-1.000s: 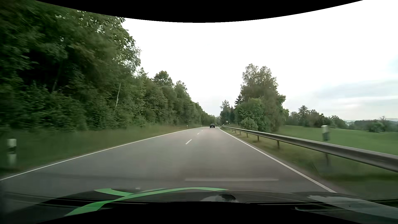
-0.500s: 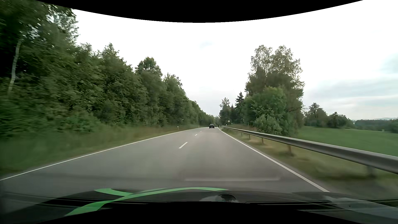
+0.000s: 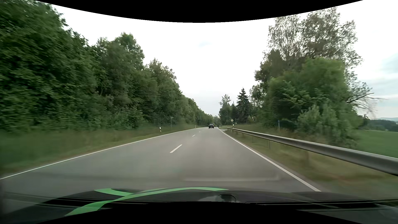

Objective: Follow the waypoints while adhering to traffic rules and regulations

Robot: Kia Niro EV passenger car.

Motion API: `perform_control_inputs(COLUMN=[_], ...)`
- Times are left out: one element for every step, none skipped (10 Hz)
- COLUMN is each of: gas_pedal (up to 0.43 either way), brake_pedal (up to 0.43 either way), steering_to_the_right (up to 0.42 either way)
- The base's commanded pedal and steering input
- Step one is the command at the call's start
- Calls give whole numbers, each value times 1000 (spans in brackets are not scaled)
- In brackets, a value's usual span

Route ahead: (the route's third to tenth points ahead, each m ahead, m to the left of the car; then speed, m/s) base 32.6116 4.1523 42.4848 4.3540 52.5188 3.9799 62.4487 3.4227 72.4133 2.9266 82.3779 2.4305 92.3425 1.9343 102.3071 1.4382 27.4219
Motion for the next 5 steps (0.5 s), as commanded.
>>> perform_control_inputs(gas_pedal=[260,248,189,169,138], brake_pedal=[0,0,0,0,0], steering_to_the_right=[1,1,1,1,1])
